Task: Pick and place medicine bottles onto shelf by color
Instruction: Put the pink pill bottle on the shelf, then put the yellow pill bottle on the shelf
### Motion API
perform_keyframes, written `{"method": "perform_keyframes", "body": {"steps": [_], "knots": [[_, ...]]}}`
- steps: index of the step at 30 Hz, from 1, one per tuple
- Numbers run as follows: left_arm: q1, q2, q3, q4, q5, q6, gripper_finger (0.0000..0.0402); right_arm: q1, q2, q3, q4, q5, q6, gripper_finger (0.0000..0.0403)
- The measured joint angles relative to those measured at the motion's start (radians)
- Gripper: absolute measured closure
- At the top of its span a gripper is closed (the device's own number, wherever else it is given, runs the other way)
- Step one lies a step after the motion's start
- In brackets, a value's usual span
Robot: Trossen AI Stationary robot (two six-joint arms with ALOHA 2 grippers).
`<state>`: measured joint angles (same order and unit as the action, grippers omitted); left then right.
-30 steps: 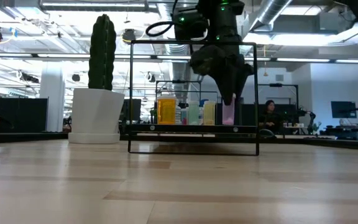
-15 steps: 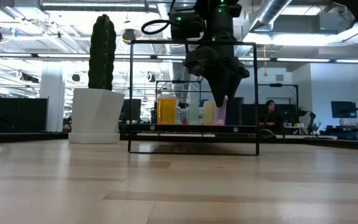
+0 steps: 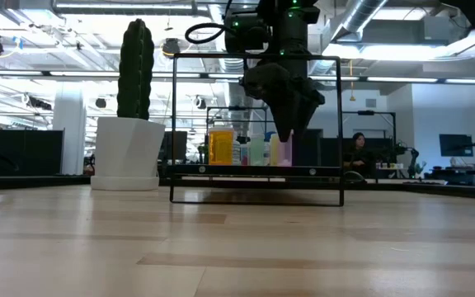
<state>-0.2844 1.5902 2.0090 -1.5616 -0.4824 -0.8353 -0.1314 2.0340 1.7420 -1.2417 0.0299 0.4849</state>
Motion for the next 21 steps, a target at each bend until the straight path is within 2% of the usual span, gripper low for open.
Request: {"method": "perform_keyframes", "body": {"steps": [5, 12, 17, 21], "knots": [[0.000, 0.000, 0.000, 0.000, 0.000, -0.016, 0.0187, 0.000, -0.054, -0.001, -0.017, 0.001, -0.013, 0.0175], [0.000, 0.000, 0.000, 0.000, 0.021, -0.058, 0.0187, 0.013, -0.204, -0.001, 0.009, 0.030, -0.015, 0.0191], [-0.023, 0.000, -0.003, -0.008, 0.107, -0.153, 0.0187, 0.033, -0.318, 0.000, 0.007, 0.117, -0.021, 0.0200], [-0.078, -0.001, -0.035, -0.008, 0.187, -0.302, 0.0187, 0.058, -0.396, 0.000, -0.006, 0.166, -0.055, 0.0204]]}}
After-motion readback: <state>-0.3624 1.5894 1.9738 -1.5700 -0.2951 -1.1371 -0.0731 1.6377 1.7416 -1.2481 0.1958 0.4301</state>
